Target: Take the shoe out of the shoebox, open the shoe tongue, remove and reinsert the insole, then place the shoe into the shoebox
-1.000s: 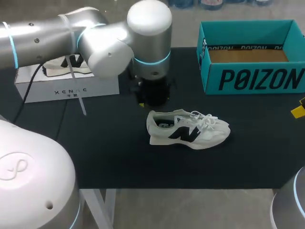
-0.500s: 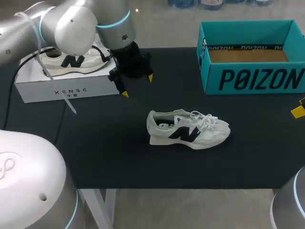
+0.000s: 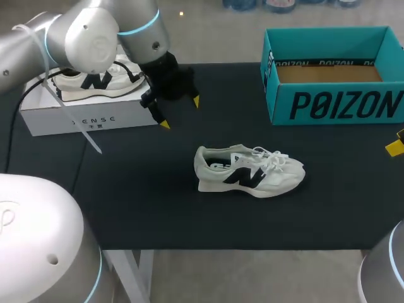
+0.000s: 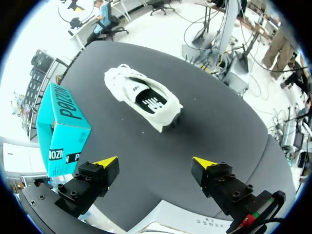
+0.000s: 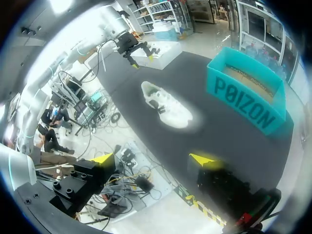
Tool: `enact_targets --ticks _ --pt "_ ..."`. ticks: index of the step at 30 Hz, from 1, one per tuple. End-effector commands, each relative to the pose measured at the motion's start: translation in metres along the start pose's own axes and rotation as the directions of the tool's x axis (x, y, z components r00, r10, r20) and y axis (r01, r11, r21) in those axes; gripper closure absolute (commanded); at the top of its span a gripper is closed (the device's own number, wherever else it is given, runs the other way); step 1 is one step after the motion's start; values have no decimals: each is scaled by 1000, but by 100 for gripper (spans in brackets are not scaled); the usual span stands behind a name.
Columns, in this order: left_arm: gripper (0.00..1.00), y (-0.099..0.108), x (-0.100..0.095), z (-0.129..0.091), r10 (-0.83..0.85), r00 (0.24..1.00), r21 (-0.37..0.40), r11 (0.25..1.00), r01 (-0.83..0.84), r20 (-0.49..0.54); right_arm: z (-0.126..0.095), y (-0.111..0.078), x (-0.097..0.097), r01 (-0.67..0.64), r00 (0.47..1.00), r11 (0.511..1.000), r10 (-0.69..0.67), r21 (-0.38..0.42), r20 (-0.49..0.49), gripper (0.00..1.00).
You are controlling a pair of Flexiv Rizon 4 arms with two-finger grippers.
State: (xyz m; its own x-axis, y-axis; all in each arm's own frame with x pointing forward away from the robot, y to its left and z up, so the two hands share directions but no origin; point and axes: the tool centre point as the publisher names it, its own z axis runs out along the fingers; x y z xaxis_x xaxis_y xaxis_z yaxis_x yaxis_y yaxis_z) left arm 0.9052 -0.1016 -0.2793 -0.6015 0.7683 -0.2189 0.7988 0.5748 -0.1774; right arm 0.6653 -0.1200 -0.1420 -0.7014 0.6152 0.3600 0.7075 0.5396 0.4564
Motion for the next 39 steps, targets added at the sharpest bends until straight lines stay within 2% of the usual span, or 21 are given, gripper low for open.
enact_targets --ticks 1,3,11,16,18,19,21,25,29,35,39 --pt "0 1 4 4 -22 999 21 1000 21 26 1 1 -1 -1 1000 1000 1 3 0 0" --pt "0 0 12 14 -48 998 53 998 46 47 1 1 -1 -1 1000 1000 1 3 0 0" --pt "0 -8 50 38 -206 962 285 947 150 178 1 1 -1 -1 1000 1000 1 3 0 0" --pt "0 -3 73 54 -339 914 487 851 198 221 1 1 -1 -1 1000 1000 1 3 0 0" --pt "0 -3 78 57 -369 900 532 822 201 231 1 1 -1 -1 1000 1000 1 3 0 0" --pt "0 -3 81 59 -395 886 591 785 187 244 1 1 -1 -1 1000 1000 1 3 0 0" --pt "0 -6 84 61 -423 869 639 749 175 257 1 1 -1 -1 1000 1000 1 3 0 0" --pt "0 -10 86 63 -488 830 713 680 169 269 1 1 -1 -1 1000 1000 1 3 0 0" --pt "0 -17 86 65 -526 810 746 642 177 261 1 1 -1 -1 1000 1000 1 3 0 0" --pt "0 -24 85 70 -549 811 788 584 196 205 1 1 -1 -1 1000 1000 1 3 0 0" --pt "0 -24 81 76 -558 818 787 563 250 139 1 1 -1 -1 1000 1000 1 3 0 0"
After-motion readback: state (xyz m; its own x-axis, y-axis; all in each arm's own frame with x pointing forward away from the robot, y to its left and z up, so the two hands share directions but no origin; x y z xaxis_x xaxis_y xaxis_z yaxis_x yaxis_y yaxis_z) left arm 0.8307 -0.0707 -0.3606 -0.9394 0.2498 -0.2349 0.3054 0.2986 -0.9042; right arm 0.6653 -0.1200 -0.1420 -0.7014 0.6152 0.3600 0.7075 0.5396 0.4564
